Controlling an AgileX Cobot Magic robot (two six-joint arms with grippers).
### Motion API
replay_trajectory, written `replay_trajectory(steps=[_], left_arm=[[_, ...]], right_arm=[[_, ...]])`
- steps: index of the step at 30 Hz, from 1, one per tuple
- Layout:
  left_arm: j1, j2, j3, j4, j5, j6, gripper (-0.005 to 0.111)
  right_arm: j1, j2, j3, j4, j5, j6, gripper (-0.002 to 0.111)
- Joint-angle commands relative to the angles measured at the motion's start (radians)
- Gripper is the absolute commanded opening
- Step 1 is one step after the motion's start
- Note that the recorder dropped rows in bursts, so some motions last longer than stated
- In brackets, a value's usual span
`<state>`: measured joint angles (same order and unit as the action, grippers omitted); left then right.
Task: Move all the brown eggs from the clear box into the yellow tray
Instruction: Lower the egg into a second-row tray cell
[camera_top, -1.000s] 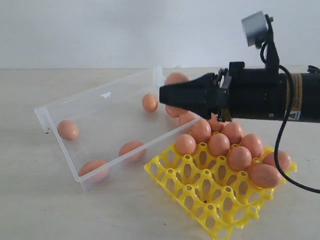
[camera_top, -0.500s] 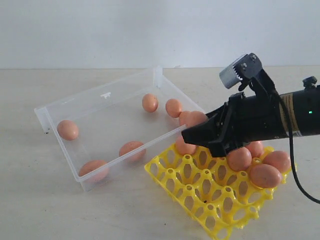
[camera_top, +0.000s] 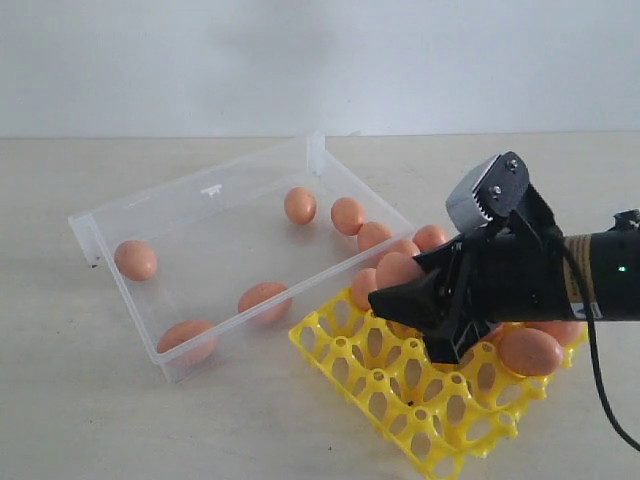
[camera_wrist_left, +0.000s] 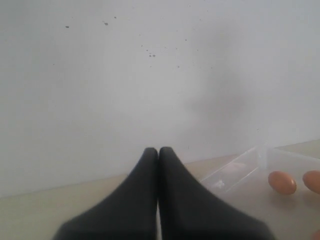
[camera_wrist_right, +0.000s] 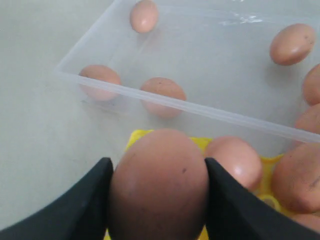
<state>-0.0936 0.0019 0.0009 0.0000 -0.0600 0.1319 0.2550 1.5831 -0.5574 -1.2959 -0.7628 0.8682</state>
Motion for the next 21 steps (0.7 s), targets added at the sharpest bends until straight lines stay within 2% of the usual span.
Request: replay_trajectory(steps=[1, 7, 21], left_arm=[[0.003, -0.002, -0.001, 0.038, 0.008, 0.000, -0.004], [0.003, -0.002, -0.001, 0.007, 0.010, 0.000, -0.004], [0.003, -0.002, -0.001, 0.009, 0.124, 0.000, -0.004]], right_arm=[[-0.007, 0.048, 0.000, 0.114, 0.022, -0.113, 0.000], [-0.007, 0.146, -0.002, 0.112, -0.030, -0.140, 0.000], [-0.005, 0.168, -0.002, 0.216, 0.022, -0.244, 0.000]])
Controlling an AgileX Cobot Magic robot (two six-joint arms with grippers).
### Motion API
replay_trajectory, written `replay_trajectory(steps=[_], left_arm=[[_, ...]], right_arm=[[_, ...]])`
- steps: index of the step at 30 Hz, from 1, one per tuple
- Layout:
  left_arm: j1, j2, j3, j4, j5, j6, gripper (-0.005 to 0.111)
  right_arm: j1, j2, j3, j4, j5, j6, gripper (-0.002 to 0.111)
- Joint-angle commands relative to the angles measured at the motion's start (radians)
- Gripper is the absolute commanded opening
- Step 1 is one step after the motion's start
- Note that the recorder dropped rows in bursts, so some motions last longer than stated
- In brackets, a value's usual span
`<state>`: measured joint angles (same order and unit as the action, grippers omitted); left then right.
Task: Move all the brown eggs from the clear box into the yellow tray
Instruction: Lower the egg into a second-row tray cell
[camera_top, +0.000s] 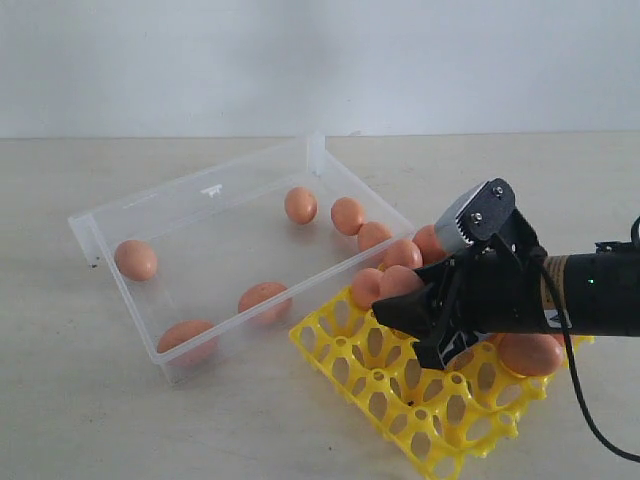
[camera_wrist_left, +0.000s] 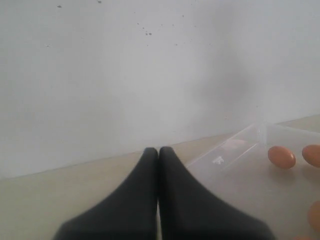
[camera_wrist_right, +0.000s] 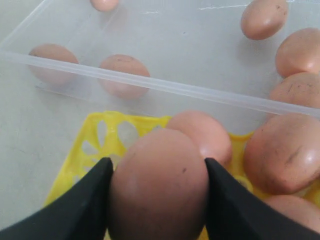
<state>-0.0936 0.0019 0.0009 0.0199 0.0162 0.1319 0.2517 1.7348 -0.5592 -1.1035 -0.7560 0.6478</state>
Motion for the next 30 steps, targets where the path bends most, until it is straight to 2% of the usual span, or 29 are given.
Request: replay_trajectory(steps=[1, 13, 16, 21, 23, 25, 30], left_arm=[[0.003, -0.002, -0.001, -0.006, 0.062, 0.000, -0.004], [0.003, -0.002, -0.001, 0.002, 0.087, 0.000, -0.004], [0.003, -0.002, -0.001, -0.005, 0.072, 0.000, -0.004], [0.003, -0.002, -0.001, -0.036, 0.060, 0.000, -0.004], [0.003, -0.002, -0.001, -0.073, 0.060, 0.000, -0.004], [0.003, -0.002, -0.001, -0.081, 0.063, 0.000, -0.004], [0.003, -0.002, -0.001, -0.092, 0.064, 0.000, -0.004]], right_arm=[[-0.002, 0.023, 0.000, 0.029, 0.021, -0.027, 0.000], [-0.002, 0.044, 0.000, 0.134, 0.022, -0.078, 0.002], [-0.002, 0.044, 0.000, 0.134, -0.008, -0.090, 0.013], [-0.002, 0.044, 0.000, 0.134, -0.032, -0.090, 0.044], [-0.002, 0.044, 0.000, 0.134, -0.032, -0.090, 0.053], [-0.002, 0.044, 0.000, 0.134, -0.036, -0.088, 0.057], [-0.002, 0.044, 0.000, 0.134, -0.040, -0.088, 0.057]])
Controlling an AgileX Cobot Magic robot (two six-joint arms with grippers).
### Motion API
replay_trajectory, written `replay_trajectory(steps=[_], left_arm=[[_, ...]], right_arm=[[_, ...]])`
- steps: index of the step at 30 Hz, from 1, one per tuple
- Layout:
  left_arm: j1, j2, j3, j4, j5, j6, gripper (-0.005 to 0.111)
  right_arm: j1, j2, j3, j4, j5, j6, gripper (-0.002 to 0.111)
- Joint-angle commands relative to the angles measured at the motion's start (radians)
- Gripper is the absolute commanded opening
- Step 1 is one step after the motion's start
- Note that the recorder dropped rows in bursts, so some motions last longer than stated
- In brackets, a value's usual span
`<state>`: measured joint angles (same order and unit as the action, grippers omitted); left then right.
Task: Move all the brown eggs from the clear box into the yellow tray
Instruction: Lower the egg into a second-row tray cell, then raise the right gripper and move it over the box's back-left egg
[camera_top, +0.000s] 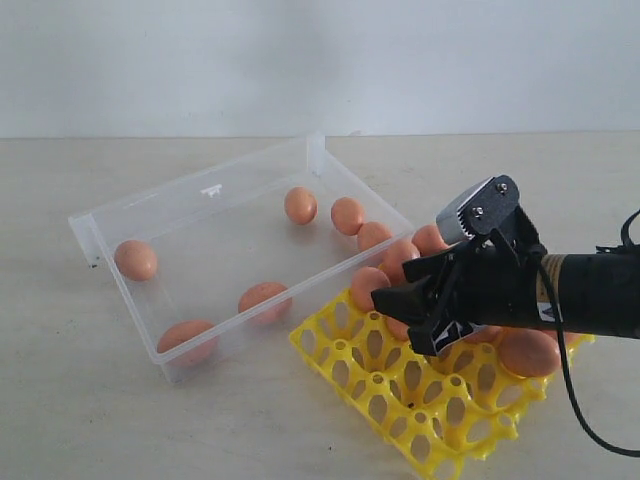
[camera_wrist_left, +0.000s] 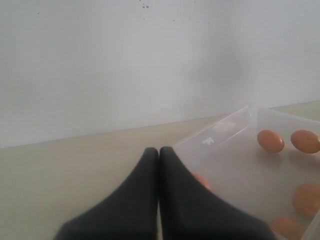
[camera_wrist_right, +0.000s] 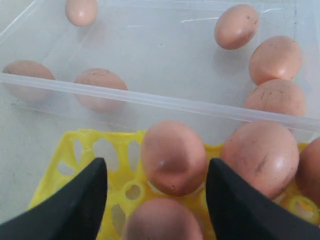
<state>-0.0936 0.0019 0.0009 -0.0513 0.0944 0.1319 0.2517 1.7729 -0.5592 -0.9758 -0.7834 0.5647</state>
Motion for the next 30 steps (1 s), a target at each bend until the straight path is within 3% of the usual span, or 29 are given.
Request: replay_trajectory(steps=[1, 6, 12, 14, 17, 19, 22, 25, 30], left_arm=[[0.003, -0.002, -0.001, -0.021, -0.014, 0.000, -0.004], [0.003, -0.002, -0.001, -0.152, 0.066, 0.000, -0.004], [0.003, -0.002, -0.001, -0.166, 0.146, 0.000, -0.004], [0.003, -0.002, -0.001, -0.166, 0.145, 0.000, -0.004], [0.003, -0.002, -0.001, -0.166, 0.145, 0.000, -0.004], [0.003, -0.002, -0.001, -0.166, 0.145, 0.000, -0.004], [0.003, -0.002, -0.001, -0.166, 0.145, 0.000, -0.004], [0.003, -0.002, -0.001, -0.166, 0.145, 0.000, -0.004], [0.003, -0.002, -0.001, -0.170, 0.146, 0.000, -0.004]], right_arm=[[-0.002, 0.006, 0.000, 0.007, -0.013, -0.003, 0.057], [-0.002, 0.006, 0.000, 0.007, -0.013, 0.005, 0.057], [-0.002, -0.068, 0.000, 0.042, -0.130, 0.054, 0.054], [0.002, -0.115, -0.002, 0.063, -0.210, 0.063, 0.041], [0.038, -0.210, -0.021, 0.071, -0.262, 0.054, 0.004], [0.089, -0.269, -0.058, 0.066, -0.219, 0.054, 0.000], [0.218, -0.324, -0.158, 0.066, -0.052, 0.047, 0.000], [0.364, -0.332, -0.286, 0.066, 0.243, 0.014, 0.000], [0.594, -0.244, -0.580, 0.066, 1.047, -0.010, 0.000]])
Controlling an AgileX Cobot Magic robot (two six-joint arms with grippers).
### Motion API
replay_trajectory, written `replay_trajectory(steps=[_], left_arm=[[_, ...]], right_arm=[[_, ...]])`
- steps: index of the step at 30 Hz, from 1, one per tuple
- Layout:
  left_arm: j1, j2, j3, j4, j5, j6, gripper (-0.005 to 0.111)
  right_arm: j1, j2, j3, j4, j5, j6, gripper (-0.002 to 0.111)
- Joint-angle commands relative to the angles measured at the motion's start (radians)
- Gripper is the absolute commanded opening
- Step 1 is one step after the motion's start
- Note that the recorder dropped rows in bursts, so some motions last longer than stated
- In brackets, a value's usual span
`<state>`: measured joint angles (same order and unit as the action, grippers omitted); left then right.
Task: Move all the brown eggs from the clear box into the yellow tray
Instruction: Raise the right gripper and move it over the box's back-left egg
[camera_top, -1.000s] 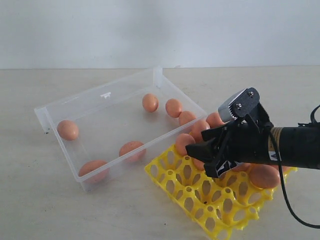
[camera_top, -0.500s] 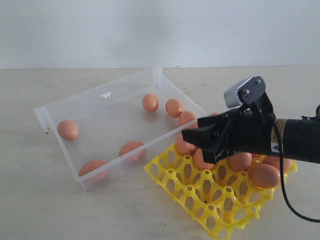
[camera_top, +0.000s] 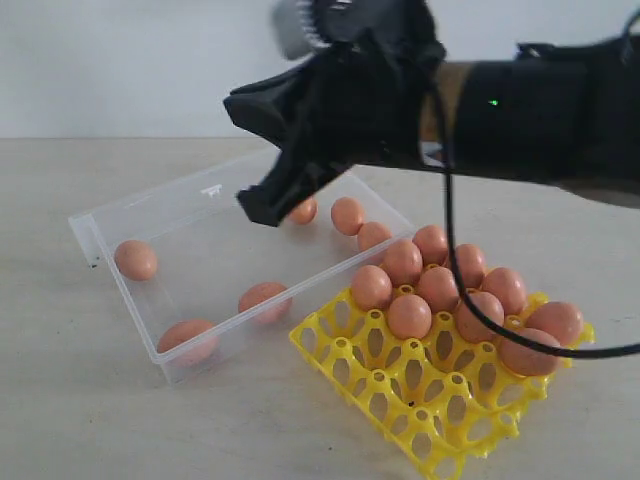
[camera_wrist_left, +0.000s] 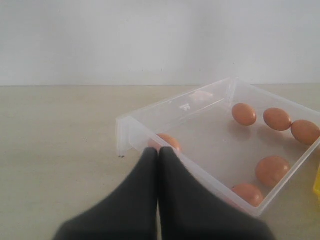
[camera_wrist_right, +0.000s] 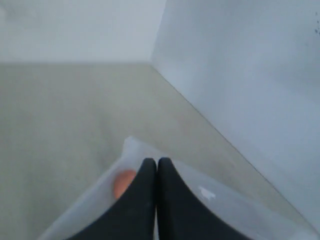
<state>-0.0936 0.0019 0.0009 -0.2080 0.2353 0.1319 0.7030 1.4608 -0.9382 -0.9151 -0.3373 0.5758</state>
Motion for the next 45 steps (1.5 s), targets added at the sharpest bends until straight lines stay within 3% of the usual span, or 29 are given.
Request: replay_trajectory(steps=[1, 3, 5, 10, 12, 18, 25, 28, 32, 35, 45], left_arm=[[0.003, -0.002, -0.001, -0.013, 0.005, 0.000, -0.004], [0.003, -0.002, -0.001, -0.013, 0.005, 0.000, -0.004], [0.003, -0.002, -0.001, -0.013, 0.009, 0.000, -0.004], [-0.004, -0.002, -0.001, -0.013, 0.056, 0.000, -0.004], [-0.013, -0.002, -0.001, -0.013, 0.056, 0.000, -0.004], [-0.022, -0.002, -0.001, -0.013, 0.056, 0.000, -0.004], [-0.022, -0.002, -0.001, -0.013, 0.056, 0.000, -0.004], [-0.022, -0.002, -0.001, -0.013, 0.054, 0.000, -0.004], [-0.022, -0.002, -0.001, -0.013, 0.054, 0.000, -0.004], [-0.022, -0.002, -0.001, -0.013, 0.054, 0.000, -0.004], [-0.022, -0.002, -0.001, -0.013, 0.054, 0.000, -0.004]], right_arm=[[0.168, 0.108, -0.272, 0.019, 0.820, -0.029, 0.000], [0.183, 0.183, -0.399, 0.095, 1.065, -0.082, 0.000], [0.176, 0.262, -0.542, 0.307, 1.238, -0.279, 0.000], [0.116, 0.428, -0.854, 0.915, 1.493, -0.658, 0.000], [0.103, 0.492, -0.948, 1.019, 1.536, -0.707, 0.000], [0.098, 0.638, -1.143, 0.996, 1.500, -0.719, 0.000], [0.096, 0.767, -1.151, 0.780, 1.326, -0.433, 0.000], [0.086, 0.803, -1.151, 0.742, 1.323, -0.396, 0.012], [0.045, 0.831, -1.151, 0.737, 1.311, -0.215, 0.048], [0.002, 0.843, -1.151, 0.731, 1.291, -0.056, 0.065], [-0.074, 0.873, -1.151, 0.723, 1.194, -0.006, 0.066]])
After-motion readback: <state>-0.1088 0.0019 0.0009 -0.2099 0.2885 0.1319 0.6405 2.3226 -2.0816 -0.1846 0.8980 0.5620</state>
